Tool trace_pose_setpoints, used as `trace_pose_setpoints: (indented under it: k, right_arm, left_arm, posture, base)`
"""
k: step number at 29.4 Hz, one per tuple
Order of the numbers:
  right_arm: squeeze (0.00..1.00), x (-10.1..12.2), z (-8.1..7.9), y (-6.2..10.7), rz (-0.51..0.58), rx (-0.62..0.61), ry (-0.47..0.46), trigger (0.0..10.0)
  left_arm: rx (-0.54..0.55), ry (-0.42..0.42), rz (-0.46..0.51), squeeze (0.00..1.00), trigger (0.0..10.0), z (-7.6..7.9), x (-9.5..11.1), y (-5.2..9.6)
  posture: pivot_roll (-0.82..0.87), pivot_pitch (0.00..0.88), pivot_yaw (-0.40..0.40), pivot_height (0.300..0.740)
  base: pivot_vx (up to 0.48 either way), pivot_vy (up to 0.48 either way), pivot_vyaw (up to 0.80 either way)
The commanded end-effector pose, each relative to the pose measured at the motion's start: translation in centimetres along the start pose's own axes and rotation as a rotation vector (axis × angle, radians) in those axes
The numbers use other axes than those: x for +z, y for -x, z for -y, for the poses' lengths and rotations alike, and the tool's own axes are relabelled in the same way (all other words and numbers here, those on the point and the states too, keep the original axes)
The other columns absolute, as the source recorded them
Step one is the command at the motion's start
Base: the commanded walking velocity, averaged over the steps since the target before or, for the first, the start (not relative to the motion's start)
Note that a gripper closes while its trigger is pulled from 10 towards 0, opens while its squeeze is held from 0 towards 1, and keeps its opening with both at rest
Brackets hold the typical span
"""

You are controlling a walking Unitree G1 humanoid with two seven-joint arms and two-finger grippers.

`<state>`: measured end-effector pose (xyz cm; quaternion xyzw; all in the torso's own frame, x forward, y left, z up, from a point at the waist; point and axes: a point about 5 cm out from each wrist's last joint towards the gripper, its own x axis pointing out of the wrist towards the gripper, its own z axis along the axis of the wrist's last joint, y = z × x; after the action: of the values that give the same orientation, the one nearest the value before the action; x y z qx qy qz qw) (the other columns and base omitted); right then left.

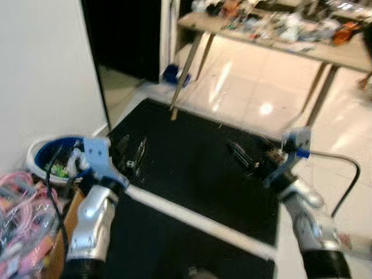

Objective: Picking trash to rubbish bin

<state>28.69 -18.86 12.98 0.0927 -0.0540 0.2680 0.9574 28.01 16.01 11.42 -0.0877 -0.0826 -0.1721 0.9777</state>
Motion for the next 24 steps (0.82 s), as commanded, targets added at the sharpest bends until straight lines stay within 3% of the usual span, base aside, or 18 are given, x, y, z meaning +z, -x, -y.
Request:
trace_pose_setpoints:
  k: [1, 24]
  right_arm:
    - [0.00, 0.01, -0.29, -0.01, -0.011, 0.015, -0.006, 10.0]
    - [0.00, -0.45, -1.10, -0.36, -0.038, 0.055, -0.027, 10.0]
  left_arm:
    - [-0.020, -0.002, -0.016, 0.00, 10.0, 0.36, -0.11, -0.10]
    - [-0.071, -0.019, -0.028, 0.00, 10.0, 0.86, 0.65, -0.89]
  posture:
    - [-0.04, 0.000, -0.055, 0.740]
    - [-0.04, 0.000, -0.043, 0.740]
  base:
    - [0.000, 0.000, -0.80]
    - [0.000, 0.000, -0.80]
